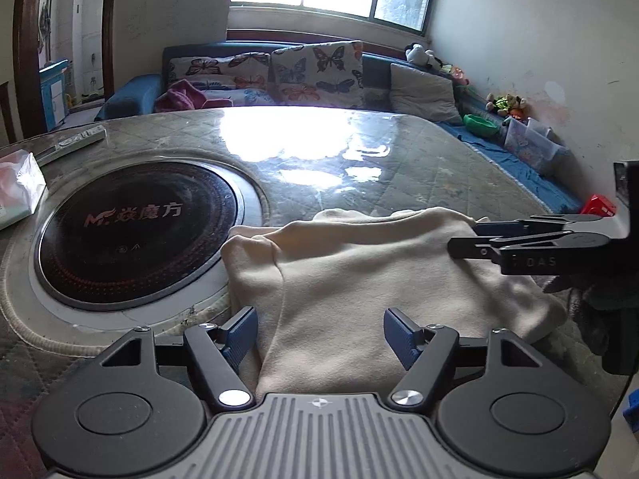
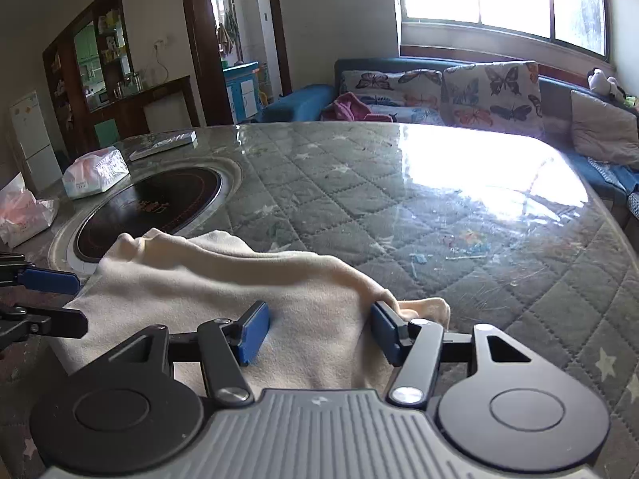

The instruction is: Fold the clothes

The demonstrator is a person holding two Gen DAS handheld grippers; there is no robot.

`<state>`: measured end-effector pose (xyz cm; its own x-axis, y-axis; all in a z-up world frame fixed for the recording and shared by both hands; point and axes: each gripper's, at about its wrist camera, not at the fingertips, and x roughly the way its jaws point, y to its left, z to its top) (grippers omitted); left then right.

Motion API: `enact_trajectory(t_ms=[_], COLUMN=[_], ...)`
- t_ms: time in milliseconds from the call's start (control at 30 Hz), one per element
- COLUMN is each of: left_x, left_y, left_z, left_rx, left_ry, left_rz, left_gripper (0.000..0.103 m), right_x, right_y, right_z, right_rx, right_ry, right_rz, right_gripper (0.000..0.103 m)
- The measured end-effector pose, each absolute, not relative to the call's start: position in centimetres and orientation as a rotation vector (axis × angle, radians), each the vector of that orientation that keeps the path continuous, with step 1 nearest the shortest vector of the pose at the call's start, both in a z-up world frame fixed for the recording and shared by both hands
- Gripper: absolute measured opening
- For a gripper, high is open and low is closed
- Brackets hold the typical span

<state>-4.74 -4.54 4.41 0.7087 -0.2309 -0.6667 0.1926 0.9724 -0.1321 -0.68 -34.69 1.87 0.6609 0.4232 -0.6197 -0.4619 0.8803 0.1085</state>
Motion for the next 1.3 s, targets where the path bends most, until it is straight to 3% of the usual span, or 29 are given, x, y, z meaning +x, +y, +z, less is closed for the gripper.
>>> enact_trajectory(t_ms=[167,267,367,633,700,1300], left_x=[-4.6,-4.6,-4.7,-4.9,-5.0,-5.0], left_y=[-4.7,-4.7,-4.5,-3.9,-3.8,-2.8], left_z=[4.4,4.4,4.4,4.5,4.5,4.0], left_rx=[-0.039,-0.031,-0.025,-0.016,-0.013,0.000], left_ry=[0.760,0.763,0.761,0.757,0.758,0.777], left_rz=[-0.204,-0.185,-0.166,-0.122,-0.113,-0.041], left_gripper=[0.079,0.084,0.089,0.092,0.093,0.102], right_x=[-1.7,-2.3,-3.2,-5.6,-6.0,-7.3], right_y=[-34.2,-33.7,-33.0,-31.2,-30.8,-27.9], right_z=[2.4,2.5,2.3,2.4,2.3,2.0], right_rx=[-0.085,-0.092,-0.132,-0.199,-0.209,-0.304], right_ry=[0.665,0.663,0.656,0.623,0.618,0.616], right_rz=[0.501,0.510,0.521,0.543,0.545,0.554], right_gripper=[0.065,0.078,0.081,0.092,0.100,0.103])
